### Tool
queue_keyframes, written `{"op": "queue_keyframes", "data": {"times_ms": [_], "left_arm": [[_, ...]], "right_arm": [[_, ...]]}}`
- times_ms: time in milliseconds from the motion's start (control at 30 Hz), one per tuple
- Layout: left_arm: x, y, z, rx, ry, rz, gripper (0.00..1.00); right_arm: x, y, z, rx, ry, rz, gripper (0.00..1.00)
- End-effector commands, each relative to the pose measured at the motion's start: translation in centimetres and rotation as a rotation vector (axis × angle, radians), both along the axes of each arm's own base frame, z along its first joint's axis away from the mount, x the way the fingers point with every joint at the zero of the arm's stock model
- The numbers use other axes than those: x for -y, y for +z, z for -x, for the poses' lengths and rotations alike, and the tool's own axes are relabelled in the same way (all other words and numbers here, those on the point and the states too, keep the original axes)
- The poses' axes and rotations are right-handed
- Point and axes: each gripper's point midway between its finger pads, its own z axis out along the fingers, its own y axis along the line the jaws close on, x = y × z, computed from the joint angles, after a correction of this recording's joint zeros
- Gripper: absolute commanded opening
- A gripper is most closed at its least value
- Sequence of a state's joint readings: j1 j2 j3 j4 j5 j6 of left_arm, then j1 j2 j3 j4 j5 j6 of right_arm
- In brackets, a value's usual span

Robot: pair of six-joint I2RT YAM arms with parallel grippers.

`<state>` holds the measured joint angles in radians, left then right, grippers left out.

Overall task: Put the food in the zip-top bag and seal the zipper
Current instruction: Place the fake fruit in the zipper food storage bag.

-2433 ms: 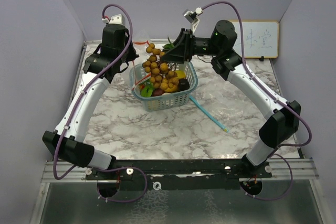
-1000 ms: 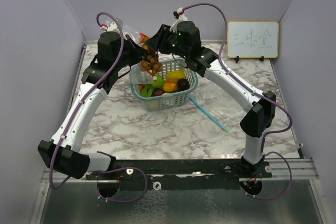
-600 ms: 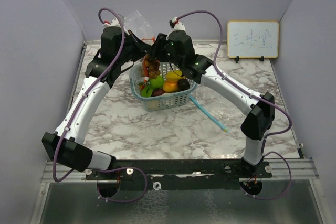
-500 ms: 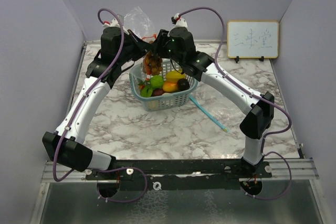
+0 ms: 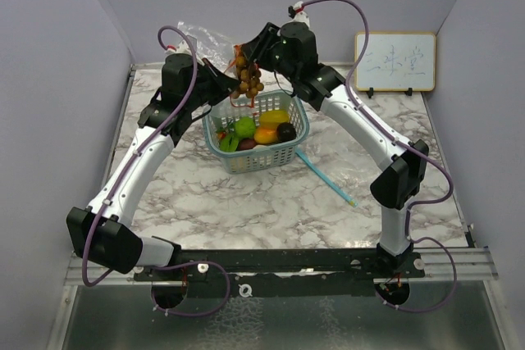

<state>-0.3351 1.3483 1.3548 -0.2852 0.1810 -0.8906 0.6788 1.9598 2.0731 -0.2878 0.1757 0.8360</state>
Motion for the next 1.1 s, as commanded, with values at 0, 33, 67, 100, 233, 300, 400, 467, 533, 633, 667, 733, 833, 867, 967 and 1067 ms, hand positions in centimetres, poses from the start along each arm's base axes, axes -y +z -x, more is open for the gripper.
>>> {"op": "queue_keyframes", "data": {"times_ms": [0, 33, 67, 100, 233, 300, 400, 467, 533, 633, 667, 733, 833, 867, 967, 1067], "left_arm": [[0.6, -0.3, 1.4, -0.028, -0.041, 0.023, 0.0], [0.6, 0.0, 1.3, -0.026, -0.037, 0.031, 0.0], [0.6, 0.5, 1.2, -0.02, -0.034, 0.042, 0.0], [0.8, 1.2, 1.0, -0.01, -0.036, 0.058, 0.0], [1.5, 4.0, 0.2, 0.015, -0.04, 0.132, 0.0], [2.1, 5.0, -0.1, 0.011, -0.045, 0.195, 0.0], [2.7, 6.3, -0.4, 0.018, -0.055, 0.287, 0.0], [3.0, 6.6, -0.7, 0.02, -0.058, 0.319, 0.0], [3.2, 6.4, -1.0, 0.01, -0.059, 0.33, 0.0], [3.2, 5.5, -1.3, -0.008, -0.052, 0.341, 0.0], [3.1, 5.5, -1.3, -0.006, -0.048, 0.342, 0.0], [2.9, 5.7, -1.5, 0.006, -0.04, 0.329, 0.0], [2.5, 5.7, -2.0, 0.017, -0.026, 0.298, 0.0], [2.5, 5.8, -2.1, 0.019, -0.024, 0.292, 0.0], [2.5, 5.7, -2.5, 0.019, -0.019, 0.289, 0.0], [2.5, 5.6, -3.0, 0.017, -0.017, 0.284, 0.0]], "right_arm": [[0.1, 5.4, -0.3, 0.082, -0.008, -0.194, 0.02], [-0.1, 5.3, -0.1, 0.079, 0.008, -0.198, 0.02], [-0.4, 5.1, 0.3, 0.076, 0.03, -0.201, 0.02], [-0.9, 4.6, 0.7, 0.072, 0.056, -0.2, 0.02], [-1.7, 1.7, 2.6, 0.051, 0.064, -0.129, 0.02], [-1.4, 1.0, 3.3, 0.067, 0.047, -0.083, 0.02], [-0.6, 0.1, 3.8, 0.08, 0.005, 0.011, 0.02], [0.0, -0.4, 4.0, 0.075, -0.005, 0.042, 0.02], [0.3, -0.3, 4.4, 0.094, 0.006, 0.065, 0.03], [0.6, 0.2, 4.9, 0.126, 0.033, 0.131, 0.15], [0.8, 0.5, 5.1, 0.144, 0.042, 0.17, 0.25], [1.5, 1.0, 5.4, 0.159, 0.045, 0.23, 0.44], [2.9, 2.6, 6.0, 0.221, 0.047, 0.3, 0.61], [3.1, 3.2, 6.2, 0.239, 0.053, 0.314, 0.66], [3.7, 4.2, 6.9, 0.26, 0.091, 0.355, 0.79], [4.1, 4.8, 7.7, 0.262, 0.133, 0.348, 0.82]]}}
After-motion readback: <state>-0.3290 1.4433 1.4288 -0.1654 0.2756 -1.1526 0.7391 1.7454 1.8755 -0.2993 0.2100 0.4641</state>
